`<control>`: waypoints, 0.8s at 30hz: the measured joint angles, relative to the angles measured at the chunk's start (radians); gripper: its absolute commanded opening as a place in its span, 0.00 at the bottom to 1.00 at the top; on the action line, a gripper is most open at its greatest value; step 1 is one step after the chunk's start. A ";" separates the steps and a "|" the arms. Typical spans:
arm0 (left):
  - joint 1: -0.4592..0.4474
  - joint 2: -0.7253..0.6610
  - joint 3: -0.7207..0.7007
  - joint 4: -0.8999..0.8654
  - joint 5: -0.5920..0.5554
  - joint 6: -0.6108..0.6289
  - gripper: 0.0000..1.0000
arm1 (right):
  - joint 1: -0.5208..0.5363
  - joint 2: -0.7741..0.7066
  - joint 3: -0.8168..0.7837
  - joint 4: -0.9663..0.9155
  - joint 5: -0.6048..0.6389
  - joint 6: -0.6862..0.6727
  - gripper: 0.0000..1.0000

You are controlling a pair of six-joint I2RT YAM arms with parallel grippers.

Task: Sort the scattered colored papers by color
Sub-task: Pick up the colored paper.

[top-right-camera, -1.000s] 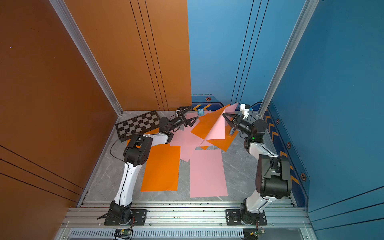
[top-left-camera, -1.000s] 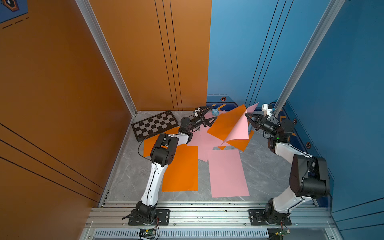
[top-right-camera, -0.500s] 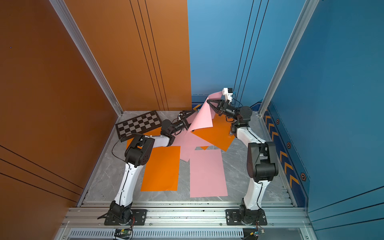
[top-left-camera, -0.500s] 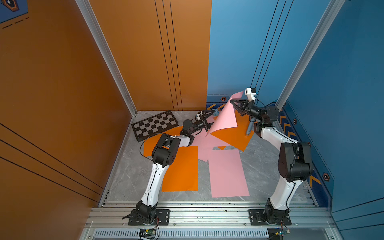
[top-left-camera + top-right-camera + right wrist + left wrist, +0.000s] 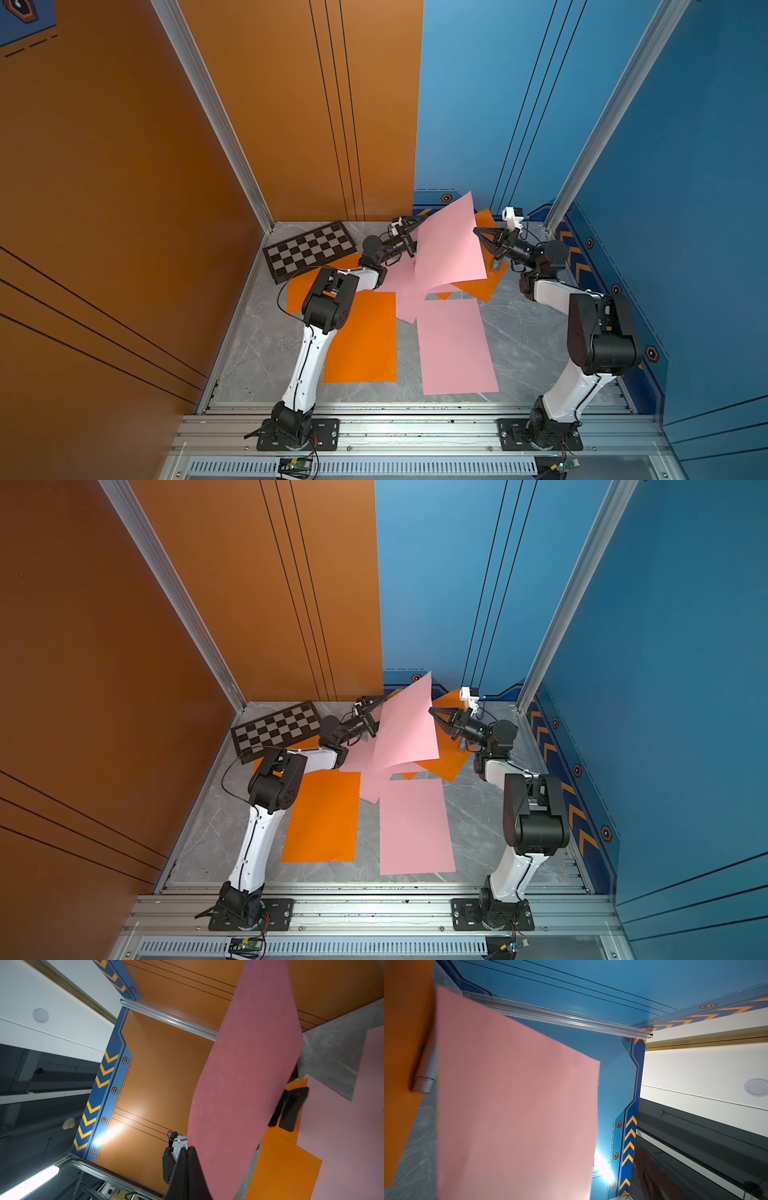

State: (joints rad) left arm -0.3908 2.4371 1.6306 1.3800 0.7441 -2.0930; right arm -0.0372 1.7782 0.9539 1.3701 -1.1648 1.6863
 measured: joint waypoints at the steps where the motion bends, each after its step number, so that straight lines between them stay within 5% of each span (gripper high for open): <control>1: 0.006 0.000 0.001 0.000 0.000 0.000 0.93 | -0.003 0.000 -0.020 0.000 -0.005 -0.007 0.00; 10: 0.039 -0.009 0.002 -0.003 0.036 0.002 0.41 | -0.050 0.000 -0.058 0.003 -0.018 -0.031 0.00; 19: 0.045 -0.101 -0.021 -0.010 0.092 0.032 0.00 | -0.039 0.002 -0.058 0.003 -0.018 -0.039 0.00; 24: 0.043 -0.173 -0.051 -0.077 0.133 0.128 0.00 | -0.040 0.002 -0.058 0.003 -0.018 -0.040 0.00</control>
State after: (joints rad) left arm -0.3481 2.2639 1.5799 1.3029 0.8772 -1.9652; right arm -0.0769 1.7802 0.8959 1.3735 -1.1824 1.6463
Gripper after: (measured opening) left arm 0.044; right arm 0.046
